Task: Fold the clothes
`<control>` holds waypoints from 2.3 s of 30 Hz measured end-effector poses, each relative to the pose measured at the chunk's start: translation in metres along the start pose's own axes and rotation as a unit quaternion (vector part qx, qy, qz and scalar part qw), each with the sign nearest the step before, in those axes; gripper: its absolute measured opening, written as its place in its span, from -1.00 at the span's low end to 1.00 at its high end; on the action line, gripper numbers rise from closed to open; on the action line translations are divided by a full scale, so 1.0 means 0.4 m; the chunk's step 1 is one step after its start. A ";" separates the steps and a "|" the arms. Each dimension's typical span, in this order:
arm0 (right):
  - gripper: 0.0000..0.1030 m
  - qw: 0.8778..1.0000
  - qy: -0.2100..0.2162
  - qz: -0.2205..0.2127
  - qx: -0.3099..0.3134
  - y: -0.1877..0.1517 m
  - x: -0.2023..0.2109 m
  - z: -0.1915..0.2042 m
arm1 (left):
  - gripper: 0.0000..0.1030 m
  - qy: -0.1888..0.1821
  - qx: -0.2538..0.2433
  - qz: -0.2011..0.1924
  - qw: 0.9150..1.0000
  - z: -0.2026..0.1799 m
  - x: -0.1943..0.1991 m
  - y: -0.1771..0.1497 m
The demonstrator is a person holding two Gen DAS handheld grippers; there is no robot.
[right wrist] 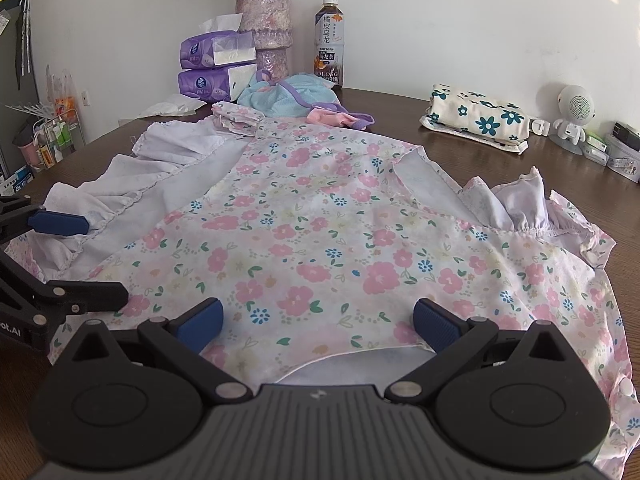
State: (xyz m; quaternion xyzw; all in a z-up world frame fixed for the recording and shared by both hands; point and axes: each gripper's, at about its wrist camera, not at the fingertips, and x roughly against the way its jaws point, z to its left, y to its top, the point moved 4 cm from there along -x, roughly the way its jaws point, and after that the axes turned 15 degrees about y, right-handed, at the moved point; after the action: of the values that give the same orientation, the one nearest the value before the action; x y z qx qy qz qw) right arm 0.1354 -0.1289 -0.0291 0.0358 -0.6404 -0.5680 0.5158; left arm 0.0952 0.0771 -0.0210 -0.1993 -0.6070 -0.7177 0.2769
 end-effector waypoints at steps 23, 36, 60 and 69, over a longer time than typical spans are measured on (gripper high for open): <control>0.98 1.000 0.000 0.000 0.000 0.001 0.000 0.000 | 1.00 0.056 0.045 0.011 0.997 0.125 0.032 -0.052; 0.99 0.999 0.011 -0.032 -0.027 0.018 0.037 -0.025 | 0.98 0.039 0.059 -0.009 0.997 0.145 0.065 -0.003; 0.99 1.000 -0.017 0.013 -0.011 0.064 -0.049 -0.068 | 0.98 -0.021 -0.035 0.028 0.999 -0.021 -0.124 0.118; 0.98 1.000 -0.018 -0.003 -0.014 0.048 -0.032 -0.084 | 1.00 -0.008 -0.018 0.031 0.999 0.043 -0.100 0.085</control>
State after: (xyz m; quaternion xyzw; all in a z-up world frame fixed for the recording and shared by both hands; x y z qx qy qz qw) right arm 0.1752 -0.1371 -0.0284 0.0202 -0.6411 -0.5790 0.5033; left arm 0.1467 0.0965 -0.0169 -0.2285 -0.5900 -0.7178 0.2906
